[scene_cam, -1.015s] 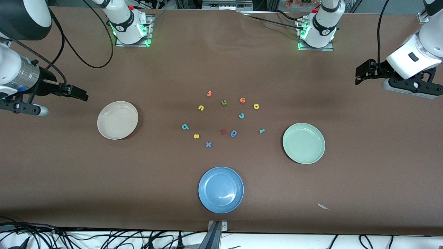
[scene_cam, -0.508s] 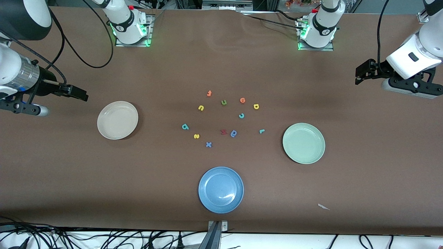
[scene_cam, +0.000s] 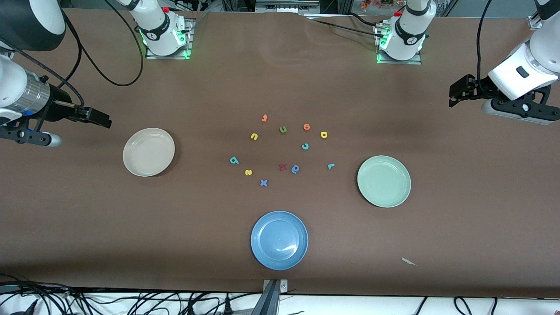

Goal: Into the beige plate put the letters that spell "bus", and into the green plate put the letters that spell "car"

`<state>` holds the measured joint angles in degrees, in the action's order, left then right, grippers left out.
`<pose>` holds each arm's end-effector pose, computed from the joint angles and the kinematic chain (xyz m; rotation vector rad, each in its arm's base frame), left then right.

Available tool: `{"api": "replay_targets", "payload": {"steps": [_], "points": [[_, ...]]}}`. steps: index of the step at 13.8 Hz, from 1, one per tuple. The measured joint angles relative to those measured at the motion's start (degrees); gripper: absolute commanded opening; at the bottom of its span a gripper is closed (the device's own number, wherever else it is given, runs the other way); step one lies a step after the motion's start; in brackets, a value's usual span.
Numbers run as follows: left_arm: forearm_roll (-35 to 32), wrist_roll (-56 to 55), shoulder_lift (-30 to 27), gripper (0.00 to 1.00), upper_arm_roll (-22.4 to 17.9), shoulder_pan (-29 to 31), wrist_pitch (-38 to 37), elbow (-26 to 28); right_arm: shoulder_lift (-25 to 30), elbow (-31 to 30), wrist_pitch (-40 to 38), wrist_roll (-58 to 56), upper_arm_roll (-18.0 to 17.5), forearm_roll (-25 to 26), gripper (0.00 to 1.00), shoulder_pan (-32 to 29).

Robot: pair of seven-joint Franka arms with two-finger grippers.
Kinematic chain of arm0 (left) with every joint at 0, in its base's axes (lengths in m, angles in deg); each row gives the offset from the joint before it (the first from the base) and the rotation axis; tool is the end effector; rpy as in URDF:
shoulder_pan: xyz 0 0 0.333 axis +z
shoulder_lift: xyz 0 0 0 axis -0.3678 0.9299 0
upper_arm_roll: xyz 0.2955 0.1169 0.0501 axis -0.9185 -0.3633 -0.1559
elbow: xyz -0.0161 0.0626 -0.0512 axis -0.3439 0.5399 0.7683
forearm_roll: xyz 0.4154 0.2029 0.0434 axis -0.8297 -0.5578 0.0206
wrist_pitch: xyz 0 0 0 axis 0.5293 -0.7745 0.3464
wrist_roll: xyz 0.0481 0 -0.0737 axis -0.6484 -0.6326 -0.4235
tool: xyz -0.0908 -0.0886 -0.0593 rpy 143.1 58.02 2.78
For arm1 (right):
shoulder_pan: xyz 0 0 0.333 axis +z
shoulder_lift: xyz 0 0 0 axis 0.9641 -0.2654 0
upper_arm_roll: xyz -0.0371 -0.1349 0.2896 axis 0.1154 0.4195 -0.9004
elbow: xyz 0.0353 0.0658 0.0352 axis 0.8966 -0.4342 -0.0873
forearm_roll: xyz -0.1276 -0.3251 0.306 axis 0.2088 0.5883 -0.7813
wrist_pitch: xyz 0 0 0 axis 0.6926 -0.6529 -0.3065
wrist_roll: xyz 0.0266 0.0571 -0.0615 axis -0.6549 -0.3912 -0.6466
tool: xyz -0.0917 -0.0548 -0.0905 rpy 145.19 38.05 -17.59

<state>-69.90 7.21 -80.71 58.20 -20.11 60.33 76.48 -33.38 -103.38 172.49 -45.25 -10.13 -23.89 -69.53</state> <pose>0.6187 -0.0626 0.5686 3.1144 -0.2984 -0.1177 0.6555 0.0484 0.5092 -3.1005 0.3011 0.2119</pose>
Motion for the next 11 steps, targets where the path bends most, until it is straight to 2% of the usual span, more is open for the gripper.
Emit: {"api": "replay_targets", "payload": {"steps": [3,6,9,11], "points": [[0.00,0.31,0.02,1.00,0.57,-0.11,-0.16,0.00,-0.01,0.00,0.00,0.00,0.00,0.00,1.00,0.00],[0.00,0.38,0.71,1.00,4.35,-0.25,-0.66,0.11,-0.06,0.00,-0.04,0.00,0.02,0.00,1.00,0.04],[0.00,0.38,4.43,1.00,8.54,-0.58,0.40,0.28,-0.35,-0.04,0.09,0.26,-0.02,-0.08,1.00,0.88],[0.00,0.36,8.29,1.00,10.54,-0.88,5.93,0.47,-0.88,-0.35,0.87,2.40,-0.06,-0.24,1.00,2.33]]}}
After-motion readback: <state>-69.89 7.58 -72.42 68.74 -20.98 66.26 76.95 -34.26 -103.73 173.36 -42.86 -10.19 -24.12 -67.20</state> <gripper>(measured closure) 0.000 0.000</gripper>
